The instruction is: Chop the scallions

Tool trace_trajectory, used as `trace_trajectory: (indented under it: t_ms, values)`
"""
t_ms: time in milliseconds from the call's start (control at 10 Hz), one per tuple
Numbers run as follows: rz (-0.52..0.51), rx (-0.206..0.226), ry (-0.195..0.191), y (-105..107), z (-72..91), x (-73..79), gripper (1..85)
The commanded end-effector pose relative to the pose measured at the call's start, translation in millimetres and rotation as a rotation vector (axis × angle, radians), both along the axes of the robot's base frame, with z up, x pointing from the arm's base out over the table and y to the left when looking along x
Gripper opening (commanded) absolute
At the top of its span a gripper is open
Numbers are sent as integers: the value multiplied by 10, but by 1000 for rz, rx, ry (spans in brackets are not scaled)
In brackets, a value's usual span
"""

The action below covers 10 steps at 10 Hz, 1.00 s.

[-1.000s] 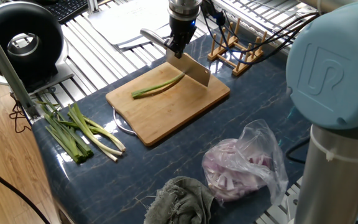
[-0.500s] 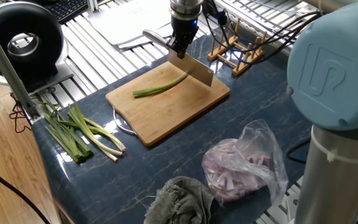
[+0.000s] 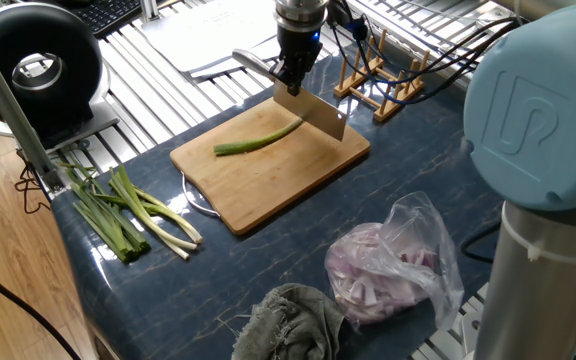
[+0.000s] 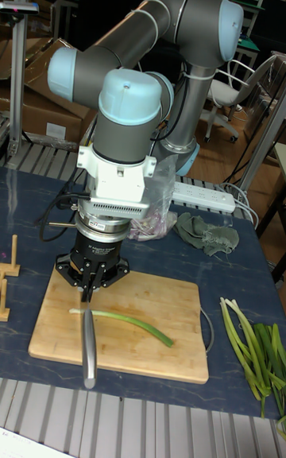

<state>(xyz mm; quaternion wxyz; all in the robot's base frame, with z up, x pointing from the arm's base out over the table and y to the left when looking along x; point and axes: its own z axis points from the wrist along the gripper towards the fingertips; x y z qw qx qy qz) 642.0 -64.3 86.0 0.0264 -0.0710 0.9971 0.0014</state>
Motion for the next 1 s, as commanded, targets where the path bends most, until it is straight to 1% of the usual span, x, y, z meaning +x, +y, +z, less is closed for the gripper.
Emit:
trace_trajectory:
  t_ms: [0,500,900]
  values:
    - [-11,4,8,-9,45,-46,13]
    - [6,3,-7,-85,11,-40,13]
    - [3,13,-10,-60,-31,-33,13]
